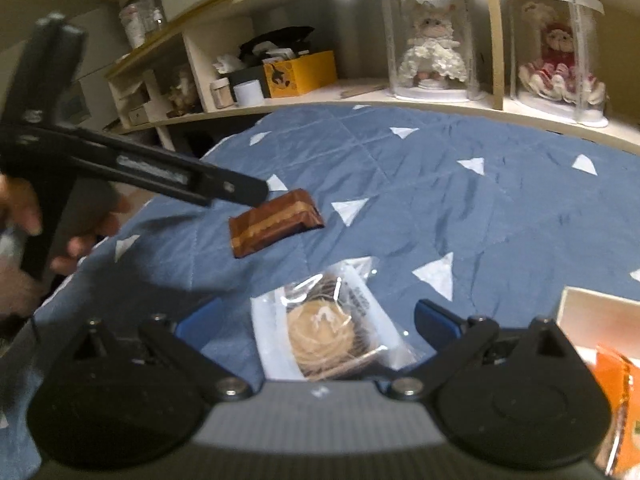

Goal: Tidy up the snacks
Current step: 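Grasp the brown chocolate bar with the left gripper while the right grasps the clear cookie packet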

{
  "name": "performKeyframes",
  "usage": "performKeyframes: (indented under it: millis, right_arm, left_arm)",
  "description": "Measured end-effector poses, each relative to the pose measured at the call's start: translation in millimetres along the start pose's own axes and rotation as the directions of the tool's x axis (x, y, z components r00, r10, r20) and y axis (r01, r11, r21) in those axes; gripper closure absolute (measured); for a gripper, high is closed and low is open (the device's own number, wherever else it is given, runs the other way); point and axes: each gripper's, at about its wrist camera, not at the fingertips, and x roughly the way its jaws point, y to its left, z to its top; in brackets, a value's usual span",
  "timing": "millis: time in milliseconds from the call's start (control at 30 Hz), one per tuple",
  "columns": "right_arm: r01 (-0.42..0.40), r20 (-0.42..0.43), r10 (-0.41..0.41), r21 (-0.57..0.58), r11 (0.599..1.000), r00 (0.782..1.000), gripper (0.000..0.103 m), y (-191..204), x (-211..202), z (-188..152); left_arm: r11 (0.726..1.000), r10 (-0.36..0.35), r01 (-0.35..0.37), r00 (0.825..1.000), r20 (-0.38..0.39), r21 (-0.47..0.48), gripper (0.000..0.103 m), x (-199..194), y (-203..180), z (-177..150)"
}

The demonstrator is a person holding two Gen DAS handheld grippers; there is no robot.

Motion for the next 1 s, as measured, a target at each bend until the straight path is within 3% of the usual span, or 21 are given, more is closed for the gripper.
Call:
performKeyframes:
  millis: [133, 267, 400, 500, 600, 833, 1000]
  right_arm:
    - [-0.017, -0.025, 0.018, 0.031, 0.999, 1.000, 0.001, -3.7, 6.2, -0.3]
    - [-0.107, -0.147, 0.104, -0.014, 0.994, 0.984, 0.001, 1.2, 8.8, -1.5]
    - [-0.139, -0.211, 0.112, -0.115, 0.984, 0.971, 0.001, 11.0, 1.5, -2.6]
    - [-0.108, -0.185, 0.088, -0.103, 0.989, 0.979, 0.001, 9.8, -3.4, 1.3]
    - [-0.056, -0.135, 0.046, -0.066, 0.996, 0.990, 0.001, 6.6, -4.5, 4.3]
    - [-0.026, -0.109, 0.018, -0.064, 0.998, 0.994, 0.001, 8.2, 3.1, 4.9]
    - [-0.031, -0.126, 0.016, -0.117, 0.993, 0.992, 0.001, 17.5, 8.8, 9.3]
  left_arm:
    - [0.997, 0.030, -0.028, 0.999, -0.039, 0.066, 0.000, 13.7, -2.8, 1.8]
    - [0.984, 0.102, -0.096, 0.994, -0.029, 0.149, 0.004, 20.5, -10.7, 1.1]
    - [0.983, 0.063, -0.052, 0.996, -0.061, 0.177, 0.016, 25.8, -17.7, 0.9]
    - [0.979, 0.036, -0.016, 0.995, -0.096, 0.202, 0.029, 29.3, -25.5, -1.2]
    - [0.986, 0.002, 0.018, 0.993, -0.121, 0.163, 0.037, 29.2, -26.3, -4.0]
    - [0.990, -0.130, 0.136, 0.980, -0.151, 0.035, 0.044, 9.3, -10.4, -14.7]
    - [0.996, -0.090, 0.084, 0.984, -0.153, -0.042, 0.044, 12.6, -5.1, -12.2]
